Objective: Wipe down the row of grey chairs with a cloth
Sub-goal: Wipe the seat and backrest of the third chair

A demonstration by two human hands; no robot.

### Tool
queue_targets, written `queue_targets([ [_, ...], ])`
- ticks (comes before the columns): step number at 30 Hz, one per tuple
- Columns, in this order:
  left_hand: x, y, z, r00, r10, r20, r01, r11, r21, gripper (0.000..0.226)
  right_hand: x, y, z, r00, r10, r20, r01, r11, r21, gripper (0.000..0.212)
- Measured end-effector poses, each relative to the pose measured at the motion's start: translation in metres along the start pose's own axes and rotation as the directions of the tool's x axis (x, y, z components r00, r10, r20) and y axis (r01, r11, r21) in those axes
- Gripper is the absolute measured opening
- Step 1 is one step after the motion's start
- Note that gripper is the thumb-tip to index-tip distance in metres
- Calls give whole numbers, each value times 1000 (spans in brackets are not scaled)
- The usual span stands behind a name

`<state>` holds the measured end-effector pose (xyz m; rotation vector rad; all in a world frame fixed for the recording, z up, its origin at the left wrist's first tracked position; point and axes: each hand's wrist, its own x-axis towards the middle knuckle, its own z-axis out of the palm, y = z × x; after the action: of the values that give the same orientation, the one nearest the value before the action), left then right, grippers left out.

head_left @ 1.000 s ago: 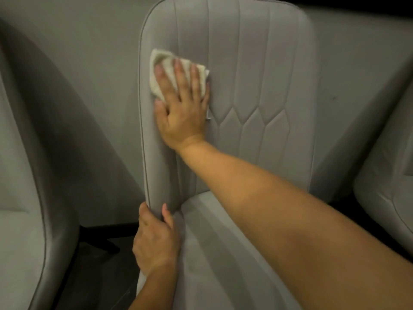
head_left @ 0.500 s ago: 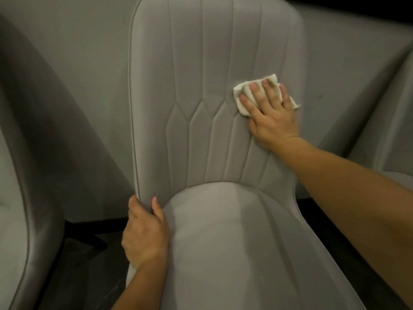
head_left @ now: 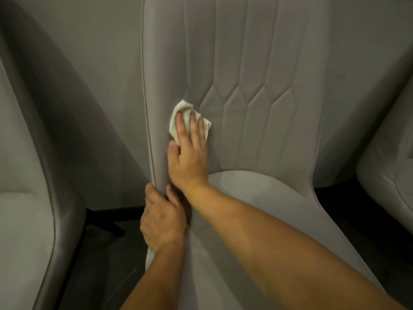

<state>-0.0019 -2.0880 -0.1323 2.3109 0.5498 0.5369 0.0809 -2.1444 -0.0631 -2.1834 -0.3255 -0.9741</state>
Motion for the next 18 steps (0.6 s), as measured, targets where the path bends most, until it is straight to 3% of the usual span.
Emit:
queue_targets([
  [2,-1,2,1,1000,7,-8,-7,1000,8,54,1,32,-20,960,-256,117,275,940,-202,58],
  [4,-1,3,2,1000,-6,-3,6,1000,15,55,10,73,-49,824,-463,328,565,719,-404,62],
  [6,-2,3,2,1000,-11,-2,11,1000,15,55,23,119,-85,658,-505,558,753,449,-481,64],
  [8,-3,1,2,1000,4,-9,-4,1000,8,55,38,155,-123,577,-456,678,815,266,-514,63],
  [10,-4,0,3,1000,15,-14,-15,1000,9,55,47,180,-156,579,-403,709,811,194,-552,68],
  [12,-4,0,5,1000,3,-16,-2,1000,26,54,46,194,-182,641,-347,685,763,189,-618,73],
  [15,-3,-1,6,1000,-1,-27,2,1000,29,54,30,202,-201,738,-287,610,671,229,-705,67],
  [18,-4,-1,7,999,1,-43,0,1000,25,53,19,196,-190,812,-298,502,582,355,-732,55],
])
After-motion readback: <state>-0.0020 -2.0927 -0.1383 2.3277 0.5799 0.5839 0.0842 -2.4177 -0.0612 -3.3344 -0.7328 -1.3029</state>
